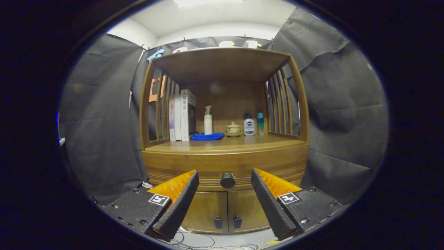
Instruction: Pull open the drawer, take out the items inside it, and place them on the countertop above the cabinet.
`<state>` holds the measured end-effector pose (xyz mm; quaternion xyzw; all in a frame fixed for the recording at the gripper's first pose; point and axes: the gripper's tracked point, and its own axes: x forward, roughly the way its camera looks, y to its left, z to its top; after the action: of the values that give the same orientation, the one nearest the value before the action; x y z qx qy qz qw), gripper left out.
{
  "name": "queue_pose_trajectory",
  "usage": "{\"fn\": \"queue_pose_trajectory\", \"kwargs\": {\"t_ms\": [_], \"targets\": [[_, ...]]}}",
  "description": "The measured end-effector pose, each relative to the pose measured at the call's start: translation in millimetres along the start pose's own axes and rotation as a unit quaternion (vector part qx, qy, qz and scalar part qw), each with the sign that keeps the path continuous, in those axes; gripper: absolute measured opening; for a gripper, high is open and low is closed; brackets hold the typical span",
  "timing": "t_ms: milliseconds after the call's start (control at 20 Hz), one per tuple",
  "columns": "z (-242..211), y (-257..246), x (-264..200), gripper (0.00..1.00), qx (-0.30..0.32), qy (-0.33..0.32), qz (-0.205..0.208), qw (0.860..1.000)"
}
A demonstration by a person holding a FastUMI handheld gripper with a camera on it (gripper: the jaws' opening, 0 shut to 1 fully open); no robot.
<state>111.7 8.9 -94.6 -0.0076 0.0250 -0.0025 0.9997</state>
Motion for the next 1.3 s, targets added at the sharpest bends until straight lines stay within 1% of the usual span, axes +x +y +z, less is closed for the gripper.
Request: {"fn": "queue_pose_trajectory", "kwargs": {"t_ms": [150, 300, 400, 500, 550, 650, 700, 800, 900, 1000, 1100, 1300], "targets": [[-23, -3, 36, 0.99, 0.007, 0.017, -0.01, 1.0], [-40, -7, 61, 0.99, -0.005, 0.031, -0.021, 0.999], [-46, -4, 85, 0.98, -0.013, 0.039, -0.02, 0.999], [-48, -3, 104, 0.91, -0.022, 0.037, -0.018, 0.999], [-49, -2, 109, 0.86, -0.025, 0.038, -0.018, 0.999], [-50, -3, 115, 0.8, -0.03, 0.042, -0.021, 0.998], [-49, -6, 118, 0.79, -0.034, 0.041, -0.027, 0.998], [-51, -12, 123, 0.7, -0.032, 0.047, -0.033, 0.998], [-55, -13, 126, 0.61, -0.019, 0.059, -0.031, 0.998], [-58, -14, 125, 0.58, -0.005, 0.061, -0.024, 0.998], [-60, -14, 126, 0.54, -0.007, 0.062, -0.023, 0.998], [-60, -15, 125, 0.52, -0.013, 0.062, -0.021, 0.998]]}}
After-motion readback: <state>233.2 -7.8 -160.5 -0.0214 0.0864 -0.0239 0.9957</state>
